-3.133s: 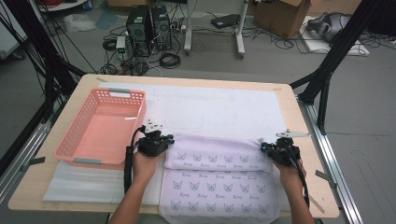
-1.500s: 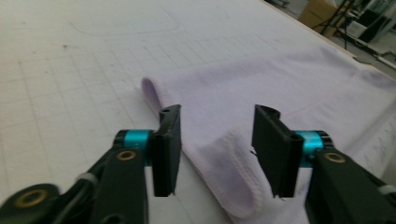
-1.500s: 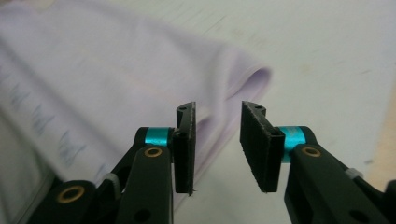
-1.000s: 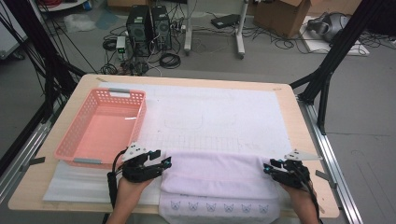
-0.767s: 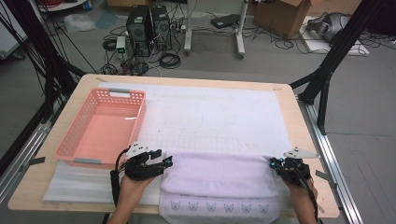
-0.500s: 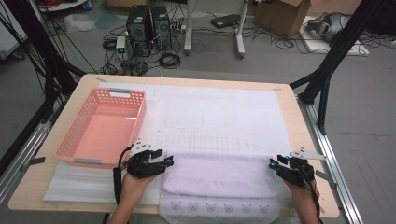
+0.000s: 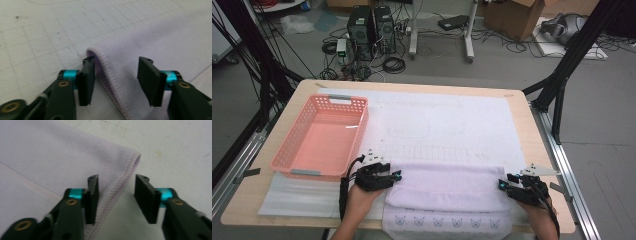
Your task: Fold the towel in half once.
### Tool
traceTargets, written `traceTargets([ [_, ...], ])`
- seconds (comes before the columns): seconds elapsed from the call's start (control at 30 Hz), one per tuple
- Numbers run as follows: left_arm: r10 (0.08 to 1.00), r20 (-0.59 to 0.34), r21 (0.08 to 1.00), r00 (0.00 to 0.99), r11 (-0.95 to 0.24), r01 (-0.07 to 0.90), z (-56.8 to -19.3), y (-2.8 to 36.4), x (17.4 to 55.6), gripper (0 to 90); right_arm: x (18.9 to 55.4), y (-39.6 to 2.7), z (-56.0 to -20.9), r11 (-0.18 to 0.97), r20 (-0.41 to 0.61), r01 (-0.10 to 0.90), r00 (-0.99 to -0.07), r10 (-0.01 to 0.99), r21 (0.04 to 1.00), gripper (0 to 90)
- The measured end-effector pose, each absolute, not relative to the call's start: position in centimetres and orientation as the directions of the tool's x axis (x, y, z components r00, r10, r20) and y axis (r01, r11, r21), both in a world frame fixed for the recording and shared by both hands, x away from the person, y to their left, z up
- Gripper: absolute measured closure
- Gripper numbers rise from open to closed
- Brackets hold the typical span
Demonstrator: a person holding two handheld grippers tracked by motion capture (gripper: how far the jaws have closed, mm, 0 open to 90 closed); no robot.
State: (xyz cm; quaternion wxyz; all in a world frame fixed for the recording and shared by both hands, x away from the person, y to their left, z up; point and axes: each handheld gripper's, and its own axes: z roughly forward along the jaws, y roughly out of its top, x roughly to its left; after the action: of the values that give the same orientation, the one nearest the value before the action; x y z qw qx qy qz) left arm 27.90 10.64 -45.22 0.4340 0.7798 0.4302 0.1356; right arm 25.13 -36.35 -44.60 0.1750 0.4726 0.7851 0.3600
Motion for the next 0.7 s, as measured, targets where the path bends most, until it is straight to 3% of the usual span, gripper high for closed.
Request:
traceTargets([
  [0.03, 0.804, -0.118, 0.792, 0.582, -0.278, 0.544, -45.2, 10.3, 27.7, 59.3, 25.2, -36.4, -44.6, 0.290, 0.069, 0.617, -0.490, 0.869, 0.732, 64.9],
  [0.1, 0.815, -0.188, 0.761, 0.548, -0.232, 0.606, -44.9, 10.2, 28.0, 73.9, 25.4, -36.4, -44.6, 0.266, 0.125, 0.628, -0.507, 0.853, 0.731, 84.8],
  [0.13, 0.824, -0.194, 0.751, 0.532, -0.225, 0.621, -44.7, 10.0, 28.1, 84.7, 25.3, -36.2, -44.7, 0.270, 0.120, 0.623, -0.510, 0.852, 0.734, 85.6],
  [0.4, 0.840, -0.211, 0.761, 0.501, -0.181, 0.623, -42.8, 10.2, 30.9, 85.5, 27.2, -35.7, -44.1, 0.284, 0.068, 0.584, -0.506, 0.860, 0.760, 87.7],
  [0.7, 0.859, -0.237, 0.764, 0.454, -0.124, 0.633, -40.9, 10.2, 37.6, 85.4, 32.9, -36.3, -42.6, 0.210, 0.104, 0.589, -0.454, 0.885, 0.780, 87.6],
])
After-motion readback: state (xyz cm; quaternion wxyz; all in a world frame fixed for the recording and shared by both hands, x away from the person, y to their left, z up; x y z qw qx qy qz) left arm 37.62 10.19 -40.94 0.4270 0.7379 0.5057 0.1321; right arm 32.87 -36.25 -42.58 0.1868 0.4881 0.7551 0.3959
